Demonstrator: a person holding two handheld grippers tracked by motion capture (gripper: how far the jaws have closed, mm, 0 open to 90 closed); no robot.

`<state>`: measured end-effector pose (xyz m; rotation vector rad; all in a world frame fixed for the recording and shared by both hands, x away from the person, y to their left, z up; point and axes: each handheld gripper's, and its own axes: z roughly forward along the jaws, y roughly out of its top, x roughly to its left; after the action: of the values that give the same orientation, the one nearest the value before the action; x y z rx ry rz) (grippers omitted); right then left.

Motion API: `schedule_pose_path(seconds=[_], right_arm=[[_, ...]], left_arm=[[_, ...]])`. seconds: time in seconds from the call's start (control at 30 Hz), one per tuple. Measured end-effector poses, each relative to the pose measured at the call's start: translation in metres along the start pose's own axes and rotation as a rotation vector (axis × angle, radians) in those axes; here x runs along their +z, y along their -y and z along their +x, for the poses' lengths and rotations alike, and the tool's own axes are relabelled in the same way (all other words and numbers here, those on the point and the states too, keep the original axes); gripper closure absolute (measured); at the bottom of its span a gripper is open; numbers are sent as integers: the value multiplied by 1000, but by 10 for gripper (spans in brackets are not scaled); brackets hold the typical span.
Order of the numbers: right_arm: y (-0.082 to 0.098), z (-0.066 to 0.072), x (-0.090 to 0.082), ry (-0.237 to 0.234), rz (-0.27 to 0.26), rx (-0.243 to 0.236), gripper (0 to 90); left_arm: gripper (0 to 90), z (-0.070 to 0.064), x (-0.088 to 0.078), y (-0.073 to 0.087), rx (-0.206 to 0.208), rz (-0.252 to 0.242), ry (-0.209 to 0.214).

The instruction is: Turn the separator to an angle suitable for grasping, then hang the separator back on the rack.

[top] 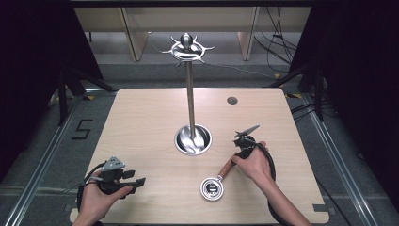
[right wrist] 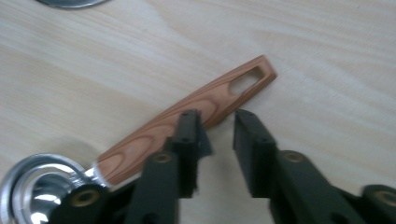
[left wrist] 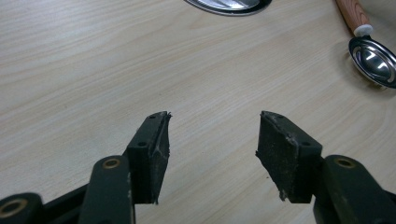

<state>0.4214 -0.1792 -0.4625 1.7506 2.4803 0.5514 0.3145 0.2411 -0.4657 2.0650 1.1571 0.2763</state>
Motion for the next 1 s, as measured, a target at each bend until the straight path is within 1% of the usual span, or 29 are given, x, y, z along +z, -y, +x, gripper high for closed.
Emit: schedule_pose_path(seconds=[0.03, 0.07, 0.1, 0.13, 0.17, 0.2, 0.23, 0.27, 0.33, 0.37, 0.4, 0.43, 0.47, 0.5, 0.53, 0.57, 0.6, 0.63, 0.67, 0.7, 0.73, 0.77, 0.8, 0.83, 0.87, 0.9, 0.93, 0.97, 1.0], right_arm=[[2, 4, -1, -13, 21, 12, 605], [3, 7, -3, -16, 38, 47, 575], [3, 13, -4, -23, 47, 78, 556], [4, 16, -4, -24, 39, 80, 528], [4, 21, -4, -24, 56, 100, 511], [5, 24, -3, -34, 64, 92, 508], [5, 27, -2, -43, 49, 81, 497], [5, 35, -3, -47, 76, 158, 487], [5, 34, 1, -44, 61, 108, 454], [5, 34, 1, -44, 61, 108, 454], [6, 36, 8, -44, 61, 139, 411], [5, 35, 8, -42, 71, 114, 403], [5, 34, 9, -42, 78, 118, 399], [5, 37, 12, -52, 86, 157, 390], [5, 37, 12, -52, 86, 157, 390], [4, 34, 13, -25, 108, 122, 379], [4, 37, 15, -32, 118, 154, 373], [3, 37, 17, -34, 110, 157, 368], [3, 37, 18, -45, 94, 147, 368], [1, 41, 19, -31, 126, 191, 361], [1, 41, 19, -31, 126, 191, 361], [1, 42, 21, -30, 127, 189, 360], [1, 48, 23, -17, 130, 256, 360], [1, 45, 23, -1, 119, 208, 361], [0, 47, 22, -11, 132, 225, 362], [0, 47, 22, -11, 132, 225, 362], [1, 48, 23, -3, 129, 226, 362], [2, 54, 24, 29, 125, 243, 371], [3, 52, 23, 25, 130, 201, 379]], left_arm=[[430, 0, 0, 0, 3, 4, 0], [430, -1, 1, 1, -11, -7, 4], [429, 0, 0, 1, 1, -2, 8], [430, -1, 0, 1, -12, -8, 2], [430, -1, -2, 1, -11, -19, 3], [430, -1, -3, 1, -3, -15, 4], [429, -1, -3, 1, -3, -15, 4], [429, -1, -3, 2, -18, -17, -2], [429, 0, -3, 2, -11, -10, 0], [429, 0, -2, 2, -12, -13, -4], [429, 1, -3, 2, 6, 2, 0], [429, 0, -3, 1, 6, 2, 3], [429, -2, -1, 2, -11, -17, -6], [428, -2, -2, 2, -10, -14, -18], [427, -2, -2, 2, -10, -14, -18], [427, -1, -2, 2, 5, 0, 1], [427, -1, -2, 2, 15, 11, 1], [427, -2, -1, 2, 7, 6, 2], [427, -2, -2, 2, 14, 12, -7], [427, -2, -2, 2, 14, 12, -8], [427, -1, -2, 2, 12, 10, 4], [427, -1, -2, 2, 6, 5, 5], [427, -2, -2, 3, 2, -1, -3], [427, -2, -1, 3, -8, -4, -10], [427, -1, 0, 3, -23, -10, 4], [427, -1, 0, 3, -23, -10, 4], [427, 0, -2, 3, 7, 4, 9], [427, -1, 0, 3, -11, -8, 2], [427, -1, 0, 3, -12, 0, -4]])
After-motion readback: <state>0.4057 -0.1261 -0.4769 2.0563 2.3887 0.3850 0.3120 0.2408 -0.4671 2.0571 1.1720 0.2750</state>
